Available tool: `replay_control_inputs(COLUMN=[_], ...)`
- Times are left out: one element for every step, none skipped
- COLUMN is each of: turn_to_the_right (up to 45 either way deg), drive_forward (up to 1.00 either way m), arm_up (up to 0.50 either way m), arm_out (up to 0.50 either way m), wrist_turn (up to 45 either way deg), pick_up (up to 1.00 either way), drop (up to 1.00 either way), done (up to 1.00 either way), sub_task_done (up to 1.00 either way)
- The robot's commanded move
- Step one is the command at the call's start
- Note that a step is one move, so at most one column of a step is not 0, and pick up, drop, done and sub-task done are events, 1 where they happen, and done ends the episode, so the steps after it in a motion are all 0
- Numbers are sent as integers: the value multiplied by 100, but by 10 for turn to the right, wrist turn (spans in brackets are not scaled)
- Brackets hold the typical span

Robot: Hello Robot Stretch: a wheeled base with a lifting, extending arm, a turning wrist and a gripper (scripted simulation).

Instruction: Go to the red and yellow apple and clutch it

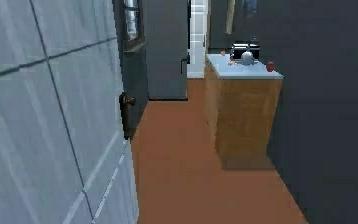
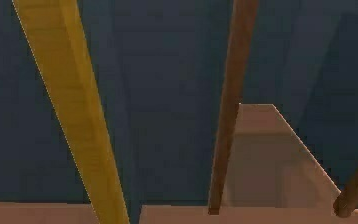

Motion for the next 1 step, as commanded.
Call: replay_control_inputs(turn_to_the_right=[0], drive_forward=[100], arm_up=[0], arm_out=[0], wrist_turn=[0], pick_up=[0], drop=[0], done=[0], sub_task_done=[0])
